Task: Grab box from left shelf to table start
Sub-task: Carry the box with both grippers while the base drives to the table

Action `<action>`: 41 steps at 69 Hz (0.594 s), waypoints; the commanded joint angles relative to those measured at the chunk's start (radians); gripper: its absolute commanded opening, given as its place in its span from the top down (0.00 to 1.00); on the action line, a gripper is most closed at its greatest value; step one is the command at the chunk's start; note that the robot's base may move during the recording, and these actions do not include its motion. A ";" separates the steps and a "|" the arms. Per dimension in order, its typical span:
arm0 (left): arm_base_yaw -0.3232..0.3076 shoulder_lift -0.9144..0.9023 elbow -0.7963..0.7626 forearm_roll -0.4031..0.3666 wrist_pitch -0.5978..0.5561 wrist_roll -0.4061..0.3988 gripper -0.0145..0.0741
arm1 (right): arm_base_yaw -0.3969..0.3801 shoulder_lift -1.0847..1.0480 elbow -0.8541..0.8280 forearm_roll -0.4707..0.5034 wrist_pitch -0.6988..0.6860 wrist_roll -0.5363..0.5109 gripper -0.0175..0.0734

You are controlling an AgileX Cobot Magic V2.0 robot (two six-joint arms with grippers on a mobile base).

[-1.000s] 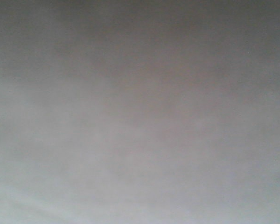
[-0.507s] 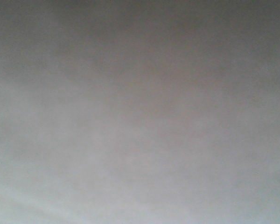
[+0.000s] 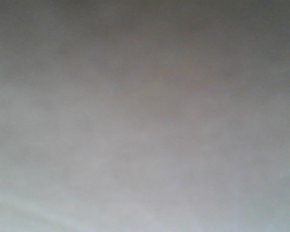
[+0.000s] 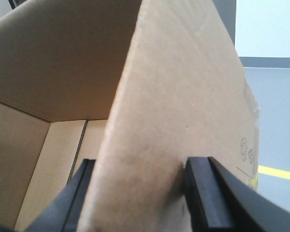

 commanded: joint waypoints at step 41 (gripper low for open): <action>0.001 0.015 -0.010 0.102 -0.019 0.007 0.95 | 0.002 0.002 -0.038 0.002 -0.098 -0.010 0.74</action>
